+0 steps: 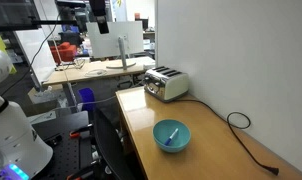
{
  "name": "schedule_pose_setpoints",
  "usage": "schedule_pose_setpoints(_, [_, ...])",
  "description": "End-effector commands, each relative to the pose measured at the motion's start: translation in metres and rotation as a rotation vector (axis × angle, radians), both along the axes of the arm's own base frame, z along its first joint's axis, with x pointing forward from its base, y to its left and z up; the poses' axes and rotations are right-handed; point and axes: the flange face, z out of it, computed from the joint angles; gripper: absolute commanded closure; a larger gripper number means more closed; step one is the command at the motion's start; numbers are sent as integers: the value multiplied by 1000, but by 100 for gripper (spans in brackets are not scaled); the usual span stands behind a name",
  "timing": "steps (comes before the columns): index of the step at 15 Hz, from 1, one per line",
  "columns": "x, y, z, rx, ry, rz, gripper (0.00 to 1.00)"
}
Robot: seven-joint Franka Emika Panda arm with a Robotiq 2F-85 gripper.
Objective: Pick the marker from the bowl and put it on the table
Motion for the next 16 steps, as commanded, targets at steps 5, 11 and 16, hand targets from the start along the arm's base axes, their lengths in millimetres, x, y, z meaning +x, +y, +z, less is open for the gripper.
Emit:
schedule_pose_setpoints(5, [0, 0, 1, 0, 0, 0, 0])
schedule_pose_setpoints(11, [0, 0, 1, 0, -1, 0, 0])
schedule_pose_setpoints(16, [45, -5, -11, -27, -36, 91, 0])
